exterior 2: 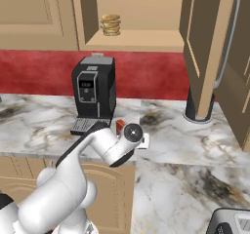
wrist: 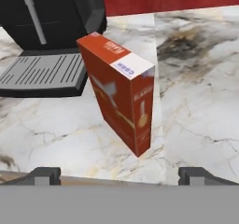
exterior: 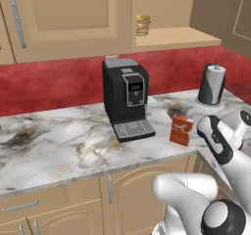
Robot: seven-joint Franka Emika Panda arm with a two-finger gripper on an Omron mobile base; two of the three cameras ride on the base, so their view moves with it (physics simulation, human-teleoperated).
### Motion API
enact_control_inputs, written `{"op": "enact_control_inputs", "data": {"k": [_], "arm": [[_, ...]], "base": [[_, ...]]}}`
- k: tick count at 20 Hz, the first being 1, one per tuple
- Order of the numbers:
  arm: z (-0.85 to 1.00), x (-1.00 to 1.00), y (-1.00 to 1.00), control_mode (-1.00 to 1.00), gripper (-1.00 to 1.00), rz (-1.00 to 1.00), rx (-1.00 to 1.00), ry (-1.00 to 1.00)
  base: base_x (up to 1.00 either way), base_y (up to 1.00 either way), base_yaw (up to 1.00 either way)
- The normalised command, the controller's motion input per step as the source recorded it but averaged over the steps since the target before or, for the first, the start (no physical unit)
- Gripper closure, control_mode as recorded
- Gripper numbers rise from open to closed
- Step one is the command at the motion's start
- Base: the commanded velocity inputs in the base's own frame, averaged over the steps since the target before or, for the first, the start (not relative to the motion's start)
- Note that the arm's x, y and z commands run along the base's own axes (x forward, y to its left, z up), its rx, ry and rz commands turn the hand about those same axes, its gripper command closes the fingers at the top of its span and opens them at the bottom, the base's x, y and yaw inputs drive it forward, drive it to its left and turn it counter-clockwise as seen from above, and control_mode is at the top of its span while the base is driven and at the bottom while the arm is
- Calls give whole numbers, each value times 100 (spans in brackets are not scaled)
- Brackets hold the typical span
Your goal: Pick the jam and cereal from the counter and place them in the cabinets closest to them.
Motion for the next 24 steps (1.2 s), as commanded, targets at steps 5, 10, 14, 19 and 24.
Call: {"op": "enact_control_inputs", "data": {"k": [5,10,14,19,24], "arm": [[-7,0,0,-100,-100,0,0,-7],[-7,0,-2,-100,-100,0,0,-6],[-4,0,-6,-100,-100,0,0,-8],[-2,0,-10,-100,-100,2,0,-5],[-2,0,-11,-100,-100,4,0,-5]], "base": [[0,0,0],[0,0,0],[0,0,0],[0,0,0],[0,0,0]]}}
